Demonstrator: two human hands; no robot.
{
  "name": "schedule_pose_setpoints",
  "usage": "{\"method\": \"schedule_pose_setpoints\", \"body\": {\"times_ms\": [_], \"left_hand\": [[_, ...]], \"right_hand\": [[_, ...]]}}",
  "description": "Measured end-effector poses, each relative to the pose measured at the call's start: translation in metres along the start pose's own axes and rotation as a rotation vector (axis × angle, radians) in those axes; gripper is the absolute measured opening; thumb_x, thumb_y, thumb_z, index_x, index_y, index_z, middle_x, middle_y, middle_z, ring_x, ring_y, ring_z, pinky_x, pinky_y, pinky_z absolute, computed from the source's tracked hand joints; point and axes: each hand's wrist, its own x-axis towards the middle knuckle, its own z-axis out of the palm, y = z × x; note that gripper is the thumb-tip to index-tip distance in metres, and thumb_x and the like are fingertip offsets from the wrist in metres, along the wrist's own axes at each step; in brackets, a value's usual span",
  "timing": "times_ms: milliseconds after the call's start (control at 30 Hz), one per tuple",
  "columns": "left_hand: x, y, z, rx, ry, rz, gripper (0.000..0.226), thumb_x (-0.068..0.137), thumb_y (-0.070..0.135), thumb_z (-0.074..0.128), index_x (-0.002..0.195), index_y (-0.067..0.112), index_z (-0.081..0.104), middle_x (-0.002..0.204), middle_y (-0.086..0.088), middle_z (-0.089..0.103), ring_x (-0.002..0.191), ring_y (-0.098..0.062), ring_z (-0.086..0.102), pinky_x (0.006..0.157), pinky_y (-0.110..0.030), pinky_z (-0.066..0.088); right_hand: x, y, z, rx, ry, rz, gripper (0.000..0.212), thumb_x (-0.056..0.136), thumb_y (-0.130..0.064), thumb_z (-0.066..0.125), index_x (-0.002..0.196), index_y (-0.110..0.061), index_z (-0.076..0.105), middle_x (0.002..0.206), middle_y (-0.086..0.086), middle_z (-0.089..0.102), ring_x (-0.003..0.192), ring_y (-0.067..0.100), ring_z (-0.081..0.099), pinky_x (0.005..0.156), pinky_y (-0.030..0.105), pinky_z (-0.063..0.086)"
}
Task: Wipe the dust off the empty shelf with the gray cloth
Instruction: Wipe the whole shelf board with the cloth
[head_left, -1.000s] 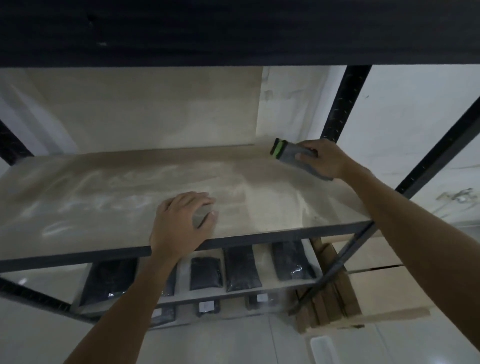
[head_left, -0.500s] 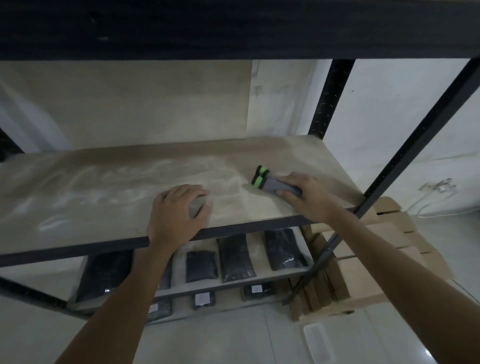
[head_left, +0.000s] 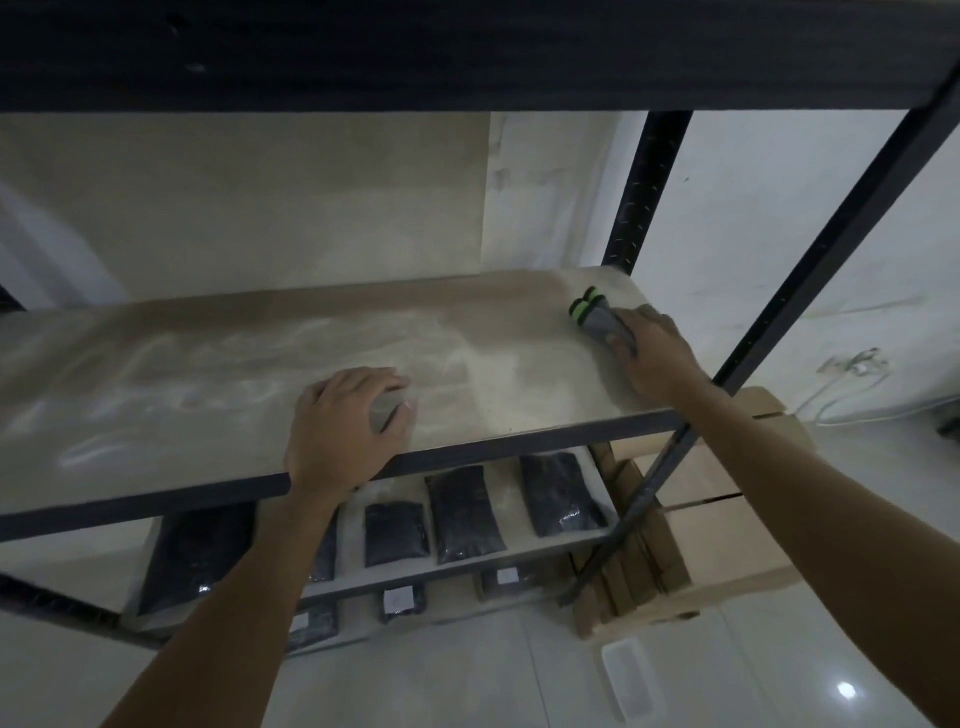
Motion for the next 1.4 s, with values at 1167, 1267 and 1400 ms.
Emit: {"method": "schedule_pose_setpoints", "body": {"times_ms": [1167,1267,1400], "left_hand": [[0.001,0.003,0.000,-0.038,-0.006,0.000,0.034,0.095,0.051,0.047,0.115,0.035,0.069,0.126,0.013,0.068,0.118,-0.013,0.061,0.101,-0.045,0.045],[0.001,-0.002,-0.010,-0.131,-0.020,0.000,0.031,0.098,0.044,0.046,0.116,0.034,0.068,0.122,0.011,0.070,0.114,-0.015,0.063,0.098,-0.048,0.049],[-0.008,-0.032,-0.040,-0.108,-0.002,-0.021,0.029,0.096,0.041,0.051,0.116,0.031,0.069,0.118,0.008,0.071,0.109,-0.016,0.065,0.095,-0.046,0.053]], "right_hand": [[-0.132,-0.155,0.029,0.096,-0.047,-0.171,0.057,0.100,-0.019,0.054,0.150,-0.022,0.028,0.125,0.002,0.041,0.102,0.011,0.038,0.089,0.032,0.050],[-0.149,-0.188,0.041,0.211,-0.127,-0.200,0.056,0.102,-0.028,0.053,0.151,-0.024,0.028,0.119,-0.004,0.034,0.098,0.010,0.044,0.087,0.032,0.053],[-0.149,-0.195,0.026,0.354,-0.127,-0.191,0.044,0.104,-0.027,0.045,0.148,-0.025,0.036,0.122,-0.003,0.038,0.096,0.010,0.051,0.081,0.022,0.048]]}}
